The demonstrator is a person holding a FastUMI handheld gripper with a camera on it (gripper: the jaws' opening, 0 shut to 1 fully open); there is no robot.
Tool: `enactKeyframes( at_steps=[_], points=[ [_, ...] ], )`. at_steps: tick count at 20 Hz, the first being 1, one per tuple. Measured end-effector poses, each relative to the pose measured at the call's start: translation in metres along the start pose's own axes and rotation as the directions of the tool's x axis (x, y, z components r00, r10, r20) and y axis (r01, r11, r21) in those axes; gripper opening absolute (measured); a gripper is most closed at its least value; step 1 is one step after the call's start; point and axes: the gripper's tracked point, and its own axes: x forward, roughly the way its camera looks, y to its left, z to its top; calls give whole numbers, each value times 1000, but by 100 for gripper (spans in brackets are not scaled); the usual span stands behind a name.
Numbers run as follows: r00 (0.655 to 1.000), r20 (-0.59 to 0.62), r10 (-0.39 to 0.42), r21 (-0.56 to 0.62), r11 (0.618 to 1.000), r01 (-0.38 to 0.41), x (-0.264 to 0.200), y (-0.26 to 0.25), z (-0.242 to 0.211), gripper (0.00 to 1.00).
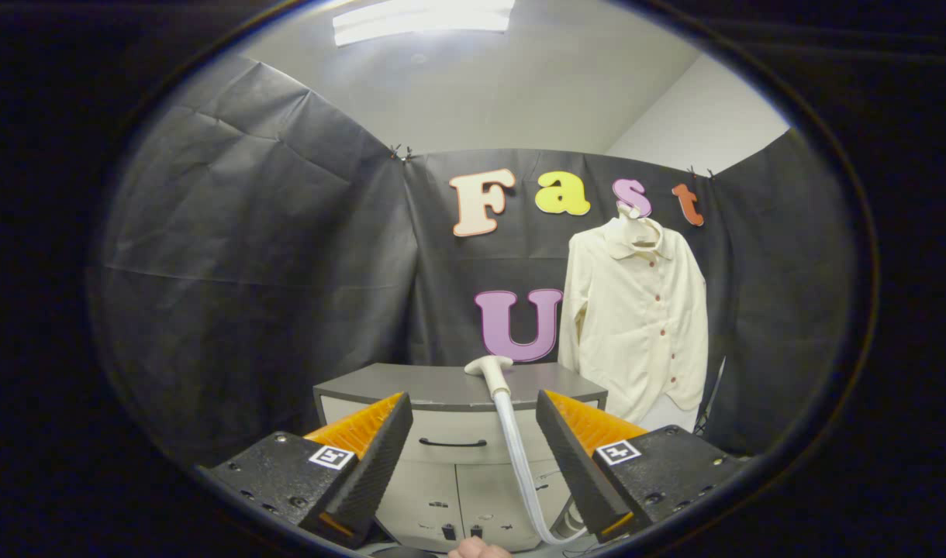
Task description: Iron the clothes twice with a garment steamer, once on the left side and once on the right side.
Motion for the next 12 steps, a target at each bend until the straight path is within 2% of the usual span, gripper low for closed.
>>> enactKeyframes(
  at_steps=[12],
  points=[
    [1000,-26,15,1,1000,-15,8,5,-11,97]
  ],
)
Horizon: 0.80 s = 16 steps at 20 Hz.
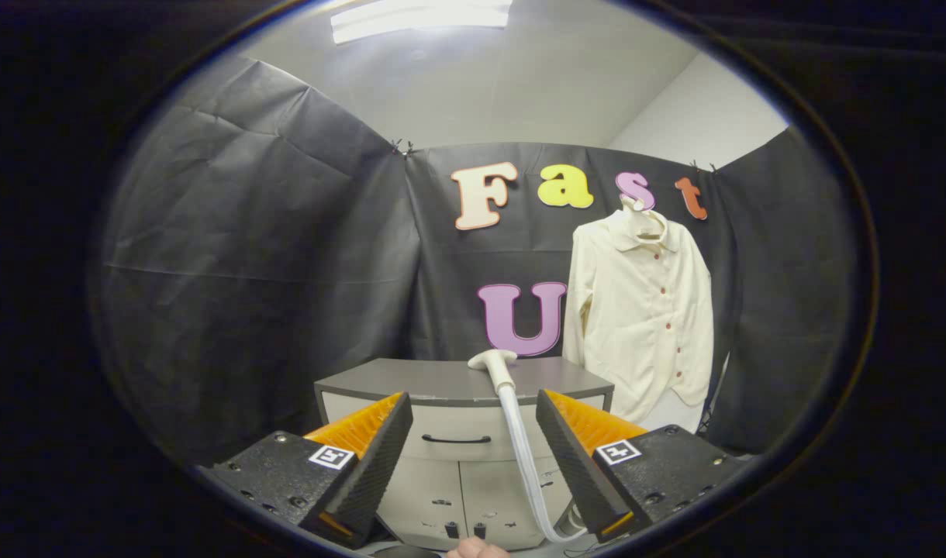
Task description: Iron the clothes twice with a garment steamer, once on the left side and once on the right side.
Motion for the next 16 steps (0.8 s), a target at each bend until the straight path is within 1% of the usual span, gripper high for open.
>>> enactKeyframes(
  at_steps=[5,7,11,16],
  points=[
    [1000,-15,3,-8,1000,-3,23,-1,0,97],
    [1000,-10,-6,-19,1000,6,40,-5,2,97],
    [1000,-12,11,-42,999,-11,83,-5,2,96],
    [998,-65,1,-53,999,-4,134,-10,-15,97]
  ],
)
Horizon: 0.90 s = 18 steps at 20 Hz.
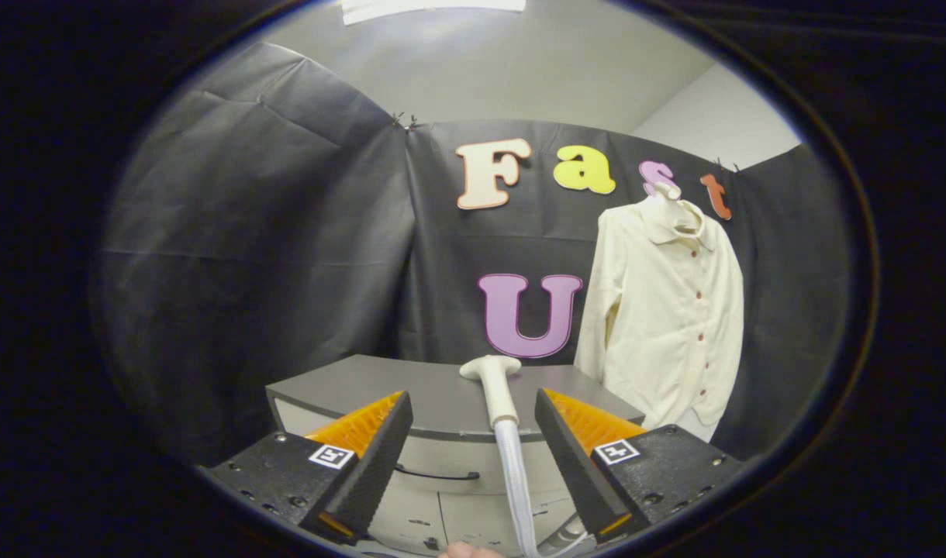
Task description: Iron the clothes twice with a garment steamer, once on the left side and once on the right side.
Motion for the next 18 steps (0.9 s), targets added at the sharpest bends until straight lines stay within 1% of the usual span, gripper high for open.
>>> enactKeyframes(
  at_steps=[7,12,15,18],
  points=[
    [997,-68,-21,-20,1000,20,72,-6,-25,97],
    [987,-155,-34,39,998,41,115,-12,-51,96],
    [980,-197,-32,62,997,45,136,-13,-63,93],
    [973,-226,-43,51,997,56,147,-14,-73,86]
  ],
)
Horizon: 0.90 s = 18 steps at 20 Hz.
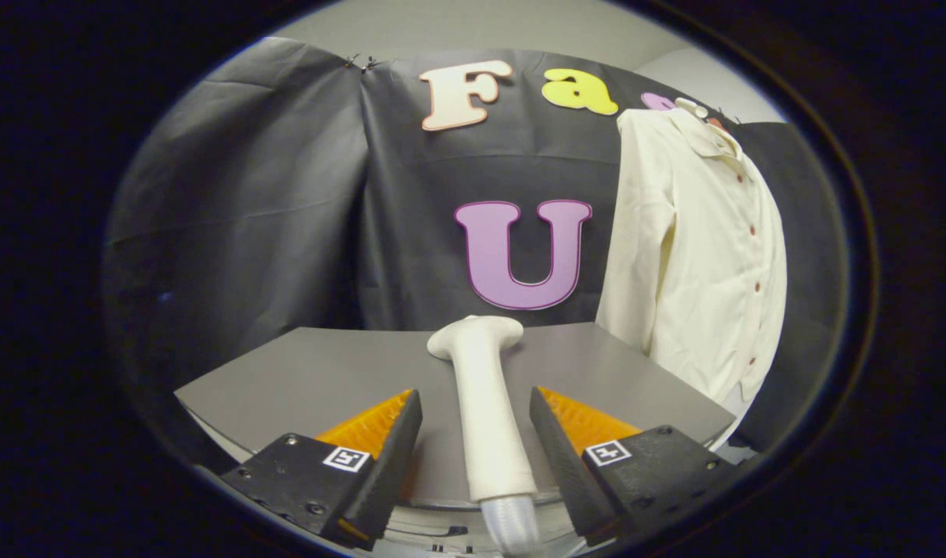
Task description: Iron the clothes twice with a garment steamer, once on the left side and once on the right side.
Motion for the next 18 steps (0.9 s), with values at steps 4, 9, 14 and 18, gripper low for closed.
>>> enactKeyframes(
  at_steps=[4,9,14,18],
  points=[
    [1000,-11,-28,-49,998,28,10,-5,-8,74],
    [999,-40,-24,18,1000,25,13,-14,-17,53],
    [1000,-10,0,48,999,0,12,-13,-12,47],
    [999,38,3,58,998,-5,10,-12,-8,42]
  ],
)
